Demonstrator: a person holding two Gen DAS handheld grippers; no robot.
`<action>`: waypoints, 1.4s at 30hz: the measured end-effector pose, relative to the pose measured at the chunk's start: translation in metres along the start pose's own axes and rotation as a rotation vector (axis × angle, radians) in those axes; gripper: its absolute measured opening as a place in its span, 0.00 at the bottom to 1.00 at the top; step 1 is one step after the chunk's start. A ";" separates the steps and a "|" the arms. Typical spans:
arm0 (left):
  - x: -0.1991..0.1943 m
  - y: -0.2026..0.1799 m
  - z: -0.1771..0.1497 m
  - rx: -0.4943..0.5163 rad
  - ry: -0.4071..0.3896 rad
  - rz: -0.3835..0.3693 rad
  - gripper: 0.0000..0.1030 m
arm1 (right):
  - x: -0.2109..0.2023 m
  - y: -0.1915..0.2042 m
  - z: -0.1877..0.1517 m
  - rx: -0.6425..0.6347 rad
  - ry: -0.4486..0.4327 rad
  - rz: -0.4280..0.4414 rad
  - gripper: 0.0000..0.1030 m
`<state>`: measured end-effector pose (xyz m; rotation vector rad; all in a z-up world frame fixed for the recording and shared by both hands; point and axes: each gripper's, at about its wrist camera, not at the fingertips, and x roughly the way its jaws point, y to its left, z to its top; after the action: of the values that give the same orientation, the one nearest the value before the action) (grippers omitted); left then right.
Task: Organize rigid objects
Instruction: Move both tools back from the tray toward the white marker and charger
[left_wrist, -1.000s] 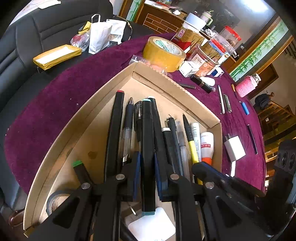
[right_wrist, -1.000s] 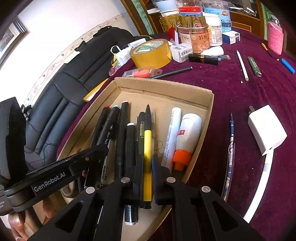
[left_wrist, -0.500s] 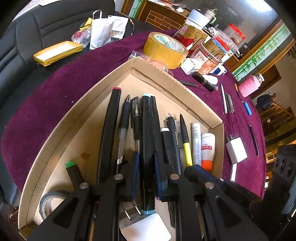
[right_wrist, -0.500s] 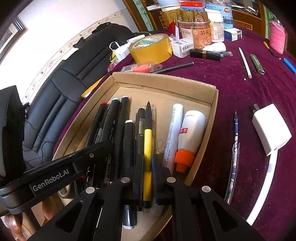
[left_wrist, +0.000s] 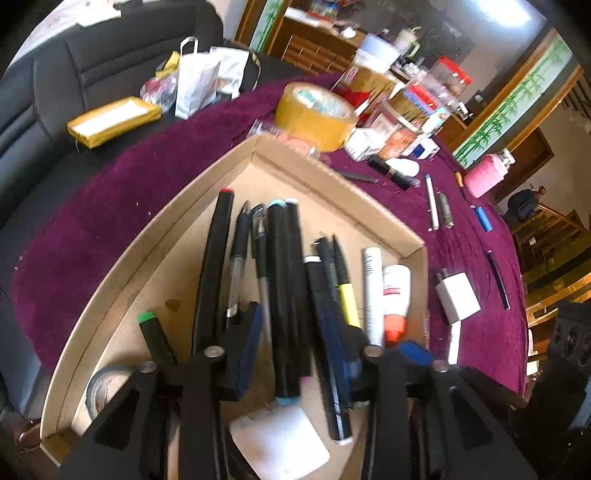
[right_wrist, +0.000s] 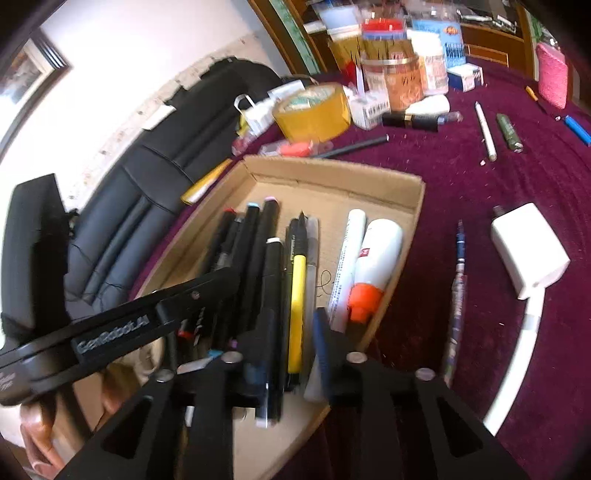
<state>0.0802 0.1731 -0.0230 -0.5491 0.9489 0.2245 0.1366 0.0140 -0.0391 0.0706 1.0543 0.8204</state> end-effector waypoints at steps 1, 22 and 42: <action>-0.004 -0.004 -0.002 0.013 -0.011 0.002 0.43 | -0.008 -0.001 -0.002 -0.004 -0.015 0.009 0.35; -0.032 -0.120 -0.074 0.254 -0.012 -0.048 0.69 | -0.107 -0.108 -0.073 0.226 -0.124 -0.062 0.43; -0.019 -0.126 -0.066 0.259 0.000 -0.016 0.70 | -0.046 -0.117 -0.032 0.177 -0.024 -0.239 0.28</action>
<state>0.0753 0.0327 0.0058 -0.3184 0.9561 0.0853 0.1671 -0.1078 -0.0714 0.1014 1.0872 0.5083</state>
